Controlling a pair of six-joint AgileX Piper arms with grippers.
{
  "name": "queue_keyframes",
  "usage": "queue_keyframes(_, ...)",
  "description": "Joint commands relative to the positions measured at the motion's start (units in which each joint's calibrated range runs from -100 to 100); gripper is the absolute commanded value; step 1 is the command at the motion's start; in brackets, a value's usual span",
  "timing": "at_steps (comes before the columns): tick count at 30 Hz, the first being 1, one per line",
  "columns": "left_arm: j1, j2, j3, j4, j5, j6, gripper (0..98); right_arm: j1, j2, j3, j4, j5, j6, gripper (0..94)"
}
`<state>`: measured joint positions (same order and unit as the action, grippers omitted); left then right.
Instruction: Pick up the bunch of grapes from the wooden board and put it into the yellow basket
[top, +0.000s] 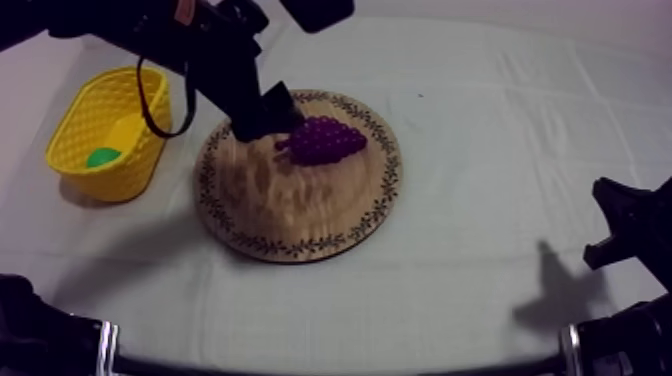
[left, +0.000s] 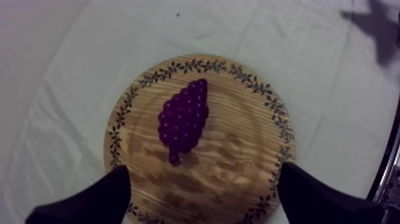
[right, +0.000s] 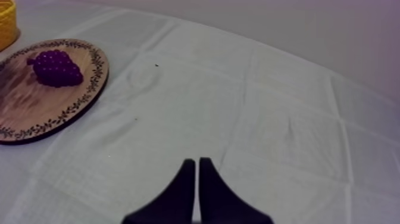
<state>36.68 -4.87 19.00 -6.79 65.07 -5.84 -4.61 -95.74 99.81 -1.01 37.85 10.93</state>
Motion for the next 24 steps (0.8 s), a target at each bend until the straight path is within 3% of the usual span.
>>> queue_keyframes(1,0.0,0.5,0.4,0.06,0.0,-0.8,96.0,0.0,0.0,0.0,0.0,0.0,0.0,0.4)
queue_keyframes(24,-3.5,28.1,-5.3,-2.34,-15.9,-4.0,93.6,0.0,0.0,0.0,0.0,0.0,0.0,0.4)
